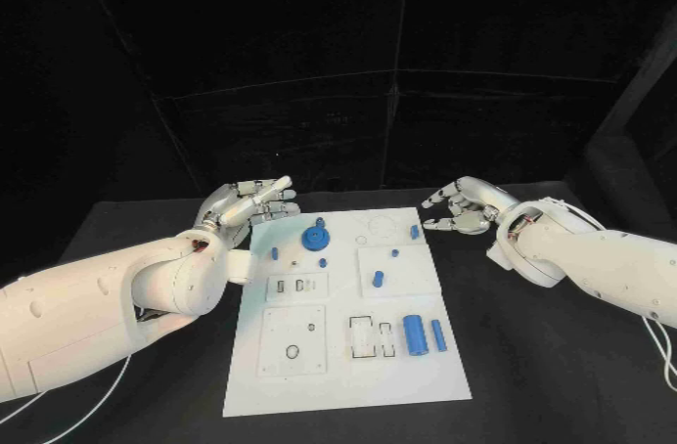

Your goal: Assemble the parts on the task board

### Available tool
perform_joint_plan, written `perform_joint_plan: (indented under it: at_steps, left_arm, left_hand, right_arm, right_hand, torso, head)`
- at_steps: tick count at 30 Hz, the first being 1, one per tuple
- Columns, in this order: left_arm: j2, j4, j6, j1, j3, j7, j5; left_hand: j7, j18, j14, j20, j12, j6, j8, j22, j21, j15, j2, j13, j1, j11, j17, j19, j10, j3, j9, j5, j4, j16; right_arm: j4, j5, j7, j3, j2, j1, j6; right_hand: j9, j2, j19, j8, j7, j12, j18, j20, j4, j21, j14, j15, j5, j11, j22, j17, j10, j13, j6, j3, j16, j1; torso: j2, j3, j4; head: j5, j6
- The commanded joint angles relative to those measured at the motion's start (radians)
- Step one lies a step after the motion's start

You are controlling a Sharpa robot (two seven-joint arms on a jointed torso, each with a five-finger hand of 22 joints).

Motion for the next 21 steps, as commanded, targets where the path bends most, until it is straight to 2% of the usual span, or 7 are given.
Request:
perform_joint_plan:
  at_steps: [1,8,21]
  left_arm:
    - [0.002,-0.002,0.011,0.002,0.001,0.008,-0.002]
    - [0.006,-0.006,0.012,0.001,0.001,0.008,-0.002]
    - [0.010,-0.010,0.012,0.001,0.001,0.007,-0.002]
  left_hand:
    - [0.015,0.006,-0.008,0.001,-0.005,-0.007,-0.005,-0.001,-0.005,0.000,0.003,-0.001,0.008,0.001,0.001,0.005,-0.007,-0.004,0.000,0.001,-0.001,-0.007]
    - [0.015,0.006,-0.008,0.001,-0.005,-0.007,-0.005,-0.001,-0.005,0.000,0.003,-0.001,0.008,0.001,0.001,0.005,-0.007,-0.004,0.000,0.001,-0.001,-0.007]
    - [0.015,0.006,-0.008,0.001,-0.005,-0.007,-0.005,-0.001,-0.005,0.000,0.003,-0.001,0.008,0.001,0.001,0.005,-0.007,-0.004,0.000,0.001,-0.001,-0.007]
  right_arm:
    - [-0.018,0.030,0.029,0.000,0.011,-0.004,0.029]
    - [-0.059,0.018,0.025,0.000,0.040,-0.015,0.057]
    - [-0.080,-0.004,0.028,0.001,0.067,-0.030,0.070]
  right_hand:
    - [-0.001,-0.003,-0.002,-0.007,-0.001,-0.008,-0.013,-0.002,-0.006,-0.004,0.090,-0.004,0.006,0.001,0.030,0.188,-0.006,0.074,-0.009,0.000,-0.006,0.010]
    - [-0.001,-0.003,-0.003,-0.007,0.000,-0.010,-0.013,-0.003,-0.008,-0.004,0.089,-0.005,0.007,0.001,0.028,0.187,-0.008,0.073,-0.014,0.000,-0.006,0.013]
    - [0.003,0.009,-0.002,0.003,-0.001,-0.004,-0.013,-0.004,-0.017,-0.004,0.090,-0.005,0.008,0.000,0.030,0.190,-0.002,0.079,-0.004,0.007,-0.005,0.026]
  torso:
    - [0.001,0.0002,0.0004]
    - [0.000,-0.0028,0.0028]
    - [0.000,-0.0026,0.0021]
  head:
    - [0.000,-0.002]
    - [-0.001,-0.007]
    - [0.001,-0.011]
